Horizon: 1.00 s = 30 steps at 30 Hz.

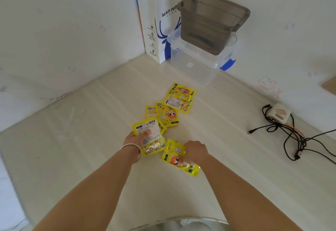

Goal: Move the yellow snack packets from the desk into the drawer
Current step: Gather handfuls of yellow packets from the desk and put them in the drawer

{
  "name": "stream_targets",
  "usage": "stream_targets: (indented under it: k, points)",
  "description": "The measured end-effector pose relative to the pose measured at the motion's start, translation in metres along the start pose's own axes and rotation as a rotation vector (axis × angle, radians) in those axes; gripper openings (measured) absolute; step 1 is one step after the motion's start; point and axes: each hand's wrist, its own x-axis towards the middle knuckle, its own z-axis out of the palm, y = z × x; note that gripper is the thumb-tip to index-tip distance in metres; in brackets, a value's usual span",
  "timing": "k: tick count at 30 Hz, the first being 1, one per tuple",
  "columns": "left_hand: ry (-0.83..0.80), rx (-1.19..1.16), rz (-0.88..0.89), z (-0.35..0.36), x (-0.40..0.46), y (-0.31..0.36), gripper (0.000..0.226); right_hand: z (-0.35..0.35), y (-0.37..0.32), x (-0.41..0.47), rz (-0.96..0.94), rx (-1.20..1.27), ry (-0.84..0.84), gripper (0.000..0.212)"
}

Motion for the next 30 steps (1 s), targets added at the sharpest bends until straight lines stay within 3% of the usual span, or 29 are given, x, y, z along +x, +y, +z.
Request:
stream_targets:
  k: [3,6,10,13,16,21,26,30]
  points:
    - [-0.030,0.021,0.009,0.007,-0.002,0.004,0.022,-0.003,0.022,-0.002,0.134,0.339,-0.070,0.060]
    - [-0.075,0.028,0.027,0.020,-0.003,0.008,0.022,-0.006,0.051,-0.011,0.265,0.926,-0.073,0.048]
    - [-0.144,0.098,0.032,0.048,-0.005,0.009,0.038,-0.008,0.072,-0.036,0.238,1.461,-0.037,0.042]
    - [-0.205,0.215,0.030,0.076,-0.010,0.007,0.063,-0.005,0.077,-0.056,0.224,1.661,0.067,0.024]
    - [-0.315,0.262,0.045,0.104,-0.026,0.003,0.072,0.003,0.081,-0.078,0.256,1.828,0.194,0.013]
    - [-0.572,0.375,-0.010,0.146,-0.065,-0.023,0.026,0.029,0.093,-0.117,0.374,2.070,0.461,0.028]
    - [-0.756,0.523,-0.030,0.175,-0.107,-0.062,0.016,0.071,0.111,-0.170,0.488,2.247,0.684,0.011]
    - [-0.866,0.589,-0.046,0.198,-0.154,-0.098,0.018,0.108,0.138,-0.222,0.591,2.313,0.837,0.026]
